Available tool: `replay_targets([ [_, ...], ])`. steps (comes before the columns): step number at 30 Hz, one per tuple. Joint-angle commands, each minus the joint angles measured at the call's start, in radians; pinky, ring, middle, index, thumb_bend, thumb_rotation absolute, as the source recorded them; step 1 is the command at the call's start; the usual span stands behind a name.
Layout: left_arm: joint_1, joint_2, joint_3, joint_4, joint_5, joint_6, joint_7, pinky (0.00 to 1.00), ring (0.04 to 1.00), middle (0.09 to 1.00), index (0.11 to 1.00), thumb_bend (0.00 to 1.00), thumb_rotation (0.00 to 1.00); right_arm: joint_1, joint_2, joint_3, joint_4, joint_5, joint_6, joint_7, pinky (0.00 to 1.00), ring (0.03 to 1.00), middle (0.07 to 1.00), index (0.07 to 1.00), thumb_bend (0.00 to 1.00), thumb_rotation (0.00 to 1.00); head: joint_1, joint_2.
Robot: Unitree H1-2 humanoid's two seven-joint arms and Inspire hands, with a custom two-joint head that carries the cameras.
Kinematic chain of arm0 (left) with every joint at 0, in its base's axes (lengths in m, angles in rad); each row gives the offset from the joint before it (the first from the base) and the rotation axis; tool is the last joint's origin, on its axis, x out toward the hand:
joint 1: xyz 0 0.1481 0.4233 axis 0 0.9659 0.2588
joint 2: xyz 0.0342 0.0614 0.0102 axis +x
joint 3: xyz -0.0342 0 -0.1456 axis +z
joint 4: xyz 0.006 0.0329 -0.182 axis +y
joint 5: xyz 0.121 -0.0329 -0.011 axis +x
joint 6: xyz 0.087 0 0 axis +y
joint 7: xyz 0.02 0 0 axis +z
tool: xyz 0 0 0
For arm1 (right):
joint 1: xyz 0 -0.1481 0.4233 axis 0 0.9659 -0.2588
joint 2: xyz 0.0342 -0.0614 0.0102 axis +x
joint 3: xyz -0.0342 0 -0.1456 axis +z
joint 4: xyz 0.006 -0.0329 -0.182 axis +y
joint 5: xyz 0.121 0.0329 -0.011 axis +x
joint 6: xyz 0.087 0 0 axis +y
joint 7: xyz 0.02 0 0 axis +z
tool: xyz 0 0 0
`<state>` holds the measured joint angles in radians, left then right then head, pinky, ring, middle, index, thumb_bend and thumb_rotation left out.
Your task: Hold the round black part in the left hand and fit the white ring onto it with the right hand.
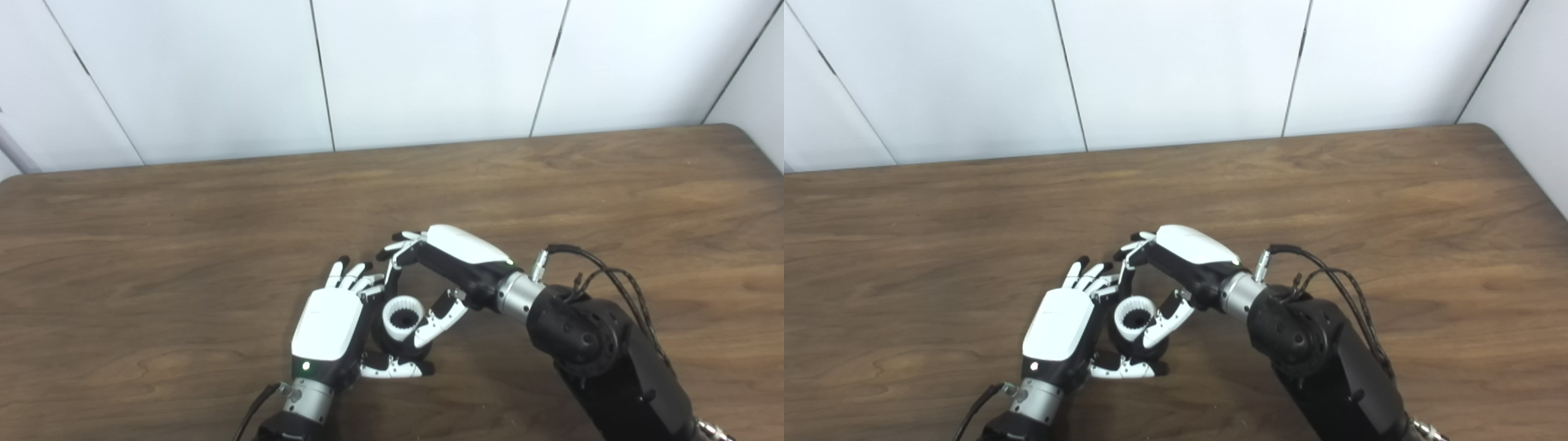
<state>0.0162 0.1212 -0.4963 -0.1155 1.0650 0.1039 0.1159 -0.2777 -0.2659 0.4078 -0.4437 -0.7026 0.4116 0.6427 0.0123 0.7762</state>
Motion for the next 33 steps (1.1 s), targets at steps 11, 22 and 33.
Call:
replay_targets([
  [11, 0.004, 0.002, -0.016, 0.026, 0.013, 0.003, -0.026, 1.00, 0.903, 0.786, 0.484, 0.53, 0.06, -0.022, -0.014, 0.003, -0.017, -0.013, -0.041, -0.019, 1.00, 0.975, 0.851, 0.483, 0.52, 0.13, -0.007, 0.000],
  [22, 0.005, 0.003, -0.015, 0.026, 0.007, 0.001, -0.024, 1.00, 0.904, 0.786, 0.484, 0.53, 0.06, -0.012, -0.018, -0.001, -0.001, -0.002, -0.060, -0.041, 1.00, 0.972, 0.849, 0.484, 0.52, 0.14, -0.011, -0.001],
  [33, 0.003, 0.003, -0.016, 0.022, 0.011, 0.008, -0.036, 1.00, 0.908, 0.791, 0.484, 0.52, 0.06, -0.008, -0.022, -0.006, -0.002, -0.019, -0.084, -0.065, 1.00, 0.982, 0.879, 0.595, 0.99, 0.24, -0.016, -0.003],
])
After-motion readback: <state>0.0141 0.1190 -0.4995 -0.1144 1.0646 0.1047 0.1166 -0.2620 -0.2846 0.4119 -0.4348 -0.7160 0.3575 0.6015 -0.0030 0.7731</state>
